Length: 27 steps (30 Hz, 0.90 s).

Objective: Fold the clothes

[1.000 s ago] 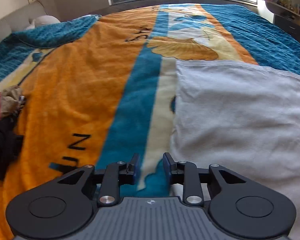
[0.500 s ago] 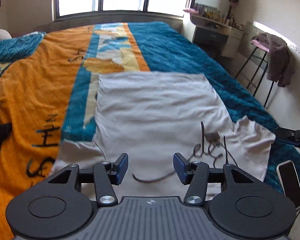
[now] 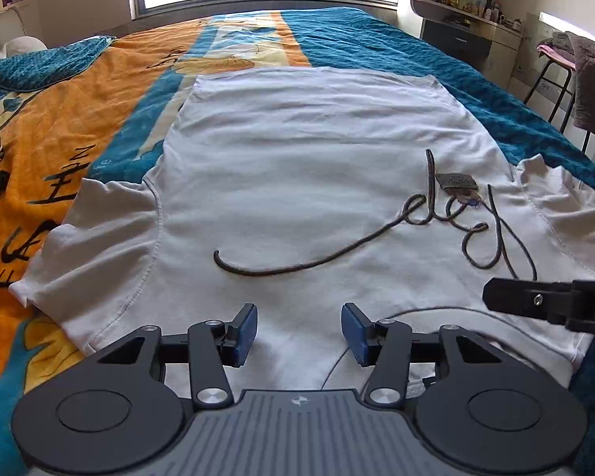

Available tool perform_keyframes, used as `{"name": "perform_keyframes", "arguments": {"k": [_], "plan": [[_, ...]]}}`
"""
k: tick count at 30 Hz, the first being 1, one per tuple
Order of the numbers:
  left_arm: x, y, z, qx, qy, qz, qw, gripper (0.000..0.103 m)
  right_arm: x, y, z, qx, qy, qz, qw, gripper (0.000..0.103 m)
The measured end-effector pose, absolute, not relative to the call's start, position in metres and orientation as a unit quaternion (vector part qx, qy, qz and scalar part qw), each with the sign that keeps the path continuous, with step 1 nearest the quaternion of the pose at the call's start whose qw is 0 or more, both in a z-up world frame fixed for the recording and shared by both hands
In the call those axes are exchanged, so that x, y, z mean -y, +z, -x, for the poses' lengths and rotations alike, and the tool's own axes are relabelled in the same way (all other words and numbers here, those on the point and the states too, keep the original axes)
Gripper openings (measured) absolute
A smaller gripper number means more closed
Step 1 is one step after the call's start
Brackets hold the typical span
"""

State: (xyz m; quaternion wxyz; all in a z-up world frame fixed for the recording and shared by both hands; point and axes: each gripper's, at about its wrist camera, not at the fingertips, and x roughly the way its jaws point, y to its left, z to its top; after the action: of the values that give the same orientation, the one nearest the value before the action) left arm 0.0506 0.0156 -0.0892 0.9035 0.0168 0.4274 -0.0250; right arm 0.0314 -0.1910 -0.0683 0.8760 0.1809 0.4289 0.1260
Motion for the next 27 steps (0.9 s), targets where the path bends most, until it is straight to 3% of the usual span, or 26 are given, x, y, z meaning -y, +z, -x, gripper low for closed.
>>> {"name": "perform_keyframes", "arguments": {"k": [3,7,11,19,23,27], "plan": [[-0.016,-0.098,-0.046,-0.438,-0.022,-0.026,0.898,0.049,0.196,-0.075,-0.029,-0.432,0.097,-0.140,0.886,0.037],[-0.021,-0.094,-0.032,-0.443,-0.024,-0.025,0.896,0.049,0.201,-0.083,-0.015,-0.448,0.073,-0.098,0.885,0.027],[-0.023,-0.082,-0.013,-0.444,-0.030,-0.023,0.895,0.049,0.203,-0.077,0.018,-0.437,0.076,-0.065,0.894,0.027],[-0.014,-0.050,0.010,-0.418,-0.069,-0.005,0.906,0.049,0.219,-0.055,0.074,-0.367,0.077,-0.082,0.923,0.035],[0.009,-0.043,0.003,-0.404,-0.099,0.002,0.910,0.049,0.231,-0.047,0.070,-0.342,0.071,-0.128,0.928,0.038],[0.032,-0.046,-0.011,-0.393,-0.111,-0.007,0.913,0.049,0.228,-0.046,0.055,-0.331,0.060,-0.099,0.937,0.038]]}}
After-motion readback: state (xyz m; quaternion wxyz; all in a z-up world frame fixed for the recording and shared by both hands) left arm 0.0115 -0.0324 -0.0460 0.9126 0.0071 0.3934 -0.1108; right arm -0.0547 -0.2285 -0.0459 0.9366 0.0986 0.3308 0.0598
